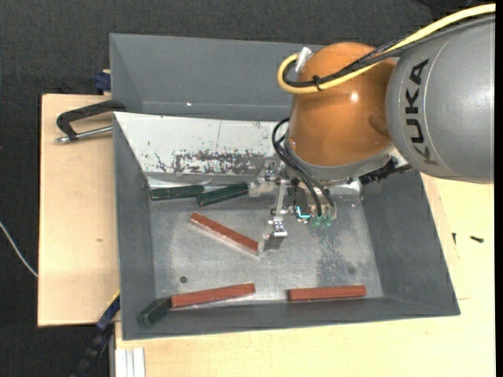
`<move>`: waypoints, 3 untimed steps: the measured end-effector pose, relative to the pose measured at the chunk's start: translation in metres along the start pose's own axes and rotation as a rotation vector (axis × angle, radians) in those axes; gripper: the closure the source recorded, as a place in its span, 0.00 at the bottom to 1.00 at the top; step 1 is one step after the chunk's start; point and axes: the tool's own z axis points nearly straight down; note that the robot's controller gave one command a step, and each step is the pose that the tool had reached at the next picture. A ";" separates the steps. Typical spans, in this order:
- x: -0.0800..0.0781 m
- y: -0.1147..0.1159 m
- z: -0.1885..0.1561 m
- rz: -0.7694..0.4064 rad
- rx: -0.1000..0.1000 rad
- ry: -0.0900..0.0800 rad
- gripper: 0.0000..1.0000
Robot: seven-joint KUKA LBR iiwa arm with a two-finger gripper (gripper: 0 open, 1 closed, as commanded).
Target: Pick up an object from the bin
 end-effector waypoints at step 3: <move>-0.046 0.006 0.103 0.063 -0.003 -0.015 0.00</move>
Offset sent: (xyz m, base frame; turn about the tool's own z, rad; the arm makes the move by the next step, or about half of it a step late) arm 0.0100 0.0119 -0.0844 0.1136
